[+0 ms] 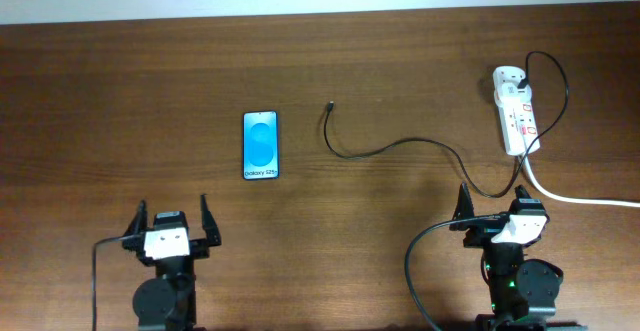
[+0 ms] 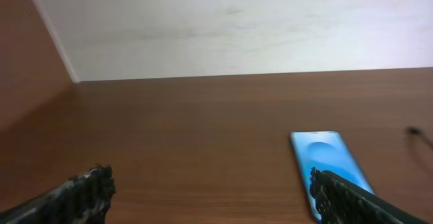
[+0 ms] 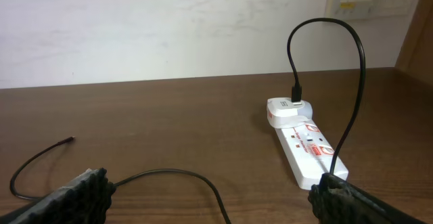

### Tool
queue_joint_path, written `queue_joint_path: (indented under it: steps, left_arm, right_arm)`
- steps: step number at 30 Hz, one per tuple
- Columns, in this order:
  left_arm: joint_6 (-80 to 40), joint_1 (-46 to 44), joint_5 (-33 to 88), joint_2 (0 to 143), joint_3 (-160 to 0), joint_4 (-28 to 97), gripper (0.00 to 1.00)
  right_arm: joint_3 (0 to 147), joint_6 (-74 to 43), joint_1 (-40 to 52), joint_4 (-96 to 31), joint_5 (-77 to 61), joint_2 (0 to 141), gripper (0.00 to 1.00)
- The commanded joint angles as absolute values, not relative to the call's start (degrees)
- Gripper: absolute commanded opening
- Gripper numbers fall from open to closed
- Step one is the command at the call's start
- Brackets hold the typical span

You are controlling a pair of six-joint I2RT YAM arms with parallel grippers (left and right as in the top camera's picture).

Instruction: Plug charger to phone and switch on socket

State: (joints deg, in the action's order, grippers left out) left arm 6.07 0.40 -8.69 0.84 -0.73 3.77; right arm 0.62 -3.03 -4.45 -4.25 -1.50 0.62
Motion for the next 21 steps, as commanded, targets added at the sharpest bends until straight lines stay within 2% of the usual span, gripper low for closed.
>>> queue_joint_path:
  steps: [1, 5, 9, 13, 16, 18, 19, 21]
  left_arm:
    - [8.1, 0.7, -12.9, 0.3, -0.5, 3.6, 0.99]
    - [8.1, 0.7, -12.7, 0.3, -0.5, 3.5, 0.99]
    - [7.1, 0.7, 1.9, 0.4, -0.6, 1.2, 0.99]
    - [4.0, 0.7, 2.4, 8.9, -8.5, -0.4, 0.99]
    - [4.0, 0.7, 4.4, 26.2, -20.4, -0.1, 0.99]
    - [5.0, 0.7, 7.6, 42.0, -34.5, 7.6, 0.99]
    - [5.1, 0.6, 8.9, 53.5, -47.6, 18.8, 0.99]
    - [5.0, 0.5, 9.3, 64.8, -61.6, 30.8, 0.99]
  right_arm:
    - [0.3, -3.5, -4.1, -4.5, -1.4, 0.2, 0.98]
    - [0.3, -3.5, -4.1, -4.5, -1.4, 0.2, 0.98]
    - [0.3, -3.5, -4.1, -4.5, -2.2, 0.3, 0.98]
    - [0.9, -3.5, -4.1, -3.4, -4.1, 0.3, 0.98]
    - [3.6, -3.5, -4.1, -4.2, -7.0, 0.4, 0.98]
    - [7.3, -3.5, -4.1, -7.0, -7.9, 1.6, 0.98]
    - [12.0, -3.5, -4.1, -10.2, -9.3, 4.5, 0.98]
    - [18.9, -3.5, -4.1, -13.1, -11.1, 11.2, 0.98]
